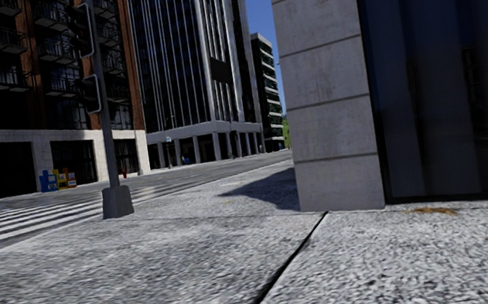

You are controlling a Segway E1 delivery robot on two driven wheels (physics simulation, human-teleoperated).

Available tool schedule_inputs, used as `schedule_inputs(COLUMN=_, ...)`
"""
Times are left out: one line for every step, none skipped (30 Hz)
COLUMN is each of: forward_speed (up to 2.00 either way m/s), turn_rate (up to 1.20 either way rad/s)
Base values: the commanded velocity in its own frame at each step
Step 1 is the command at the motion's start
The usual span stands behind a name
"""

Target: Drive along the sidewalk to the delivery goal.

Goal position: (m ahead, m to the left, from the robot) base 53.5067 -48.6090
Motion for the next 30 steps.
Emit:
schedule_inputs(forward_speed=2.0, turn_rate=0.94)
schedule_inputs(forward_speed=2.0, turn_rate=0.94)
schedule_inputs(forward_speed=2.0, turn_rate=0.94)
schedule_inputs(forward_speed=2.0, turn_rate=0.94)
schedule_inputs(forward_speed=2.0, turn_rate=0.94)
schedule_inputs(forward_speed=2.0, turn_rate=0.94)
schedule_inputs(forward_speed=2.0, turn_rate=0.77)
schedule_inputs(forward_speed=2.0, turn_rate=0.0)
schedule_inputs(forward_speed=2.0, turn_rate=0.0)
schedule_inputs(forward_speed=2.0, turn_rate=0.0)
schedule_inputs(forward_speed=2.0, turn_rate=0.0)
schedule_inputs(forward_speed=2.0, turn_rate=0.0)
schedule_inputs(forward_speed=2.0, turn_rate=0.0)
schedule_inputs(forward_speed=2.0, turn_rate=0.0)
schedule_inputs(forward_speed=2.0, turn_rate=0.0)
schedule_inputs(forward_speed=2.0, turn_rate=0.0)
schedule_inputs(forward_speed=2.0, turn_rate=0.0)
schedule_inputs(forward_speed=2.0, turn_rate=0.0)
schedule_inputs(forward_speed=2.0, turn_rate=0.0)
schedule_inputs(forward_speed=2.0, turn_rate=0.0)
schedule_inputs(forward_speed=2.0, turn_rate=0.0)
schedule_inputs(forward_speed=2.0, turn_rate=0.0)
schedule_inputs(forward_speed=2.0, turn_rate=0.0)
schedule_inputs(forward_speed=2.0, turn_rate=0.0)
schedule_inputs(forward_speed=2.0, turn_rate=0.0)
schedule_inputs(forward_speed=2.0, turn_rate=0.0)
schedule_inputs(forward_speed=2.0, turn_rate=0.0)
schedule_inputs(forward_speed=2.0, turn_rate=0.0)
schedule_inputs(forward_speed=2.0, turn_rate=0.0)
schedule_inputs(forward_speed=2.0, turn_rate=0.0)
